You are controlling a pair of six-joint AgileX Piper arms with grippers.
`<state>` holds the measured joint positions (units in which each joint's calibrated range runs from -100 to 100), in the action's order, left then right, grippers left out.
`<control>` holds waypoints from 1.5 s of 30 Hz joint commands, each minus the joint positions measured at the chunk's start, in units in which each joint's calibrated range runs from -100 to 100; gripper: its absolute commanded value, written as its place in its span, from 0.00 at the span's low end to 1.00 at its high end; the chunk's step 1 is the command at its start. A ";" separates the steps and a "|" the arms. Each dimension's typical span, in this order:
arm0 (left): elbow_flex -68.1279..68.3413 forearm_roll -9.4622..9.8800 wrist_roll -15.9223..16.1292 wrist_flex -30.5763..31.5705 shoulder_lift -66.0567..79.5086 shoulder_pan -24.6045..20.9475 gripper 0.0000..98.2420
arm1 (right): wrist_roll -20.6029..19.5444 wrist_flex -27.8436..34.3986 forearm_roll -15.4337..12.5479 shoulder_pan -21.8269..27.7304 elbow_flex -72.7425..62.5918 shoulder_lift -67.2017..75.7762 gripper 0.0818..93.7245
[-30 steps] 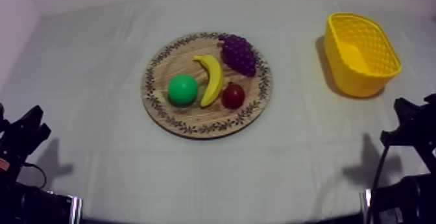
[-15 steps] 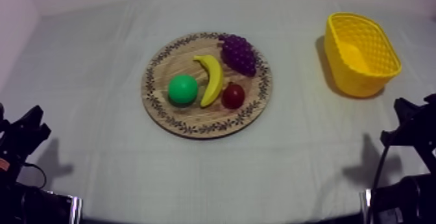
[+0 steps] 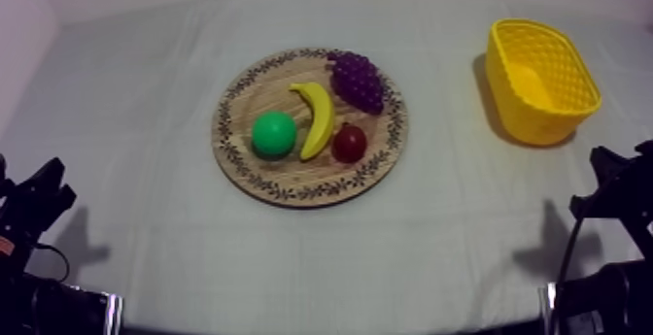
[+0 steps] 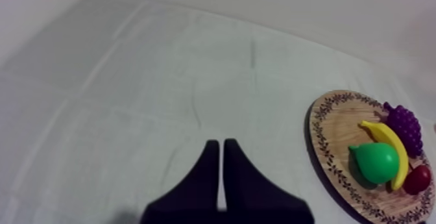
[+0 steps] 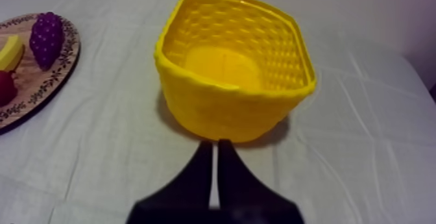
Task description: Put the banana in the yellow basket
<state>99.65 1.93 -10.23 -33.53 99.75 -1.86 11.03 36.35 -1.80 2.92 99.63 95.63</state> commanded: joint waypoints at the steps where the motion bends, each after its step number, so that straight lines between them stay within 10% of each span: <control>1: 0.01 0.00 0.00 -0.02 0.00 0.02 0.00 | -0.11 0.02 0.02 -0.01 0.03 0.05 0.00; 31: 0.01 0.00 -0.02 -0.02 0.00 0.02 0.00 | 3.40 0.79 -2.87 -0.19 -2.70 -3.74 0.01; 45: 0.01 0.00 0.00 -0.02 0.00 0.02 0.00 | 5.49 11.44 -4.67 -3.73 -35.12 -24.35 0.01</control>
<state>99.65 1.93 -10.23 -33.52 99.75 -1.86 17.10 45.63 -7.08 -0.17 75.16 75.95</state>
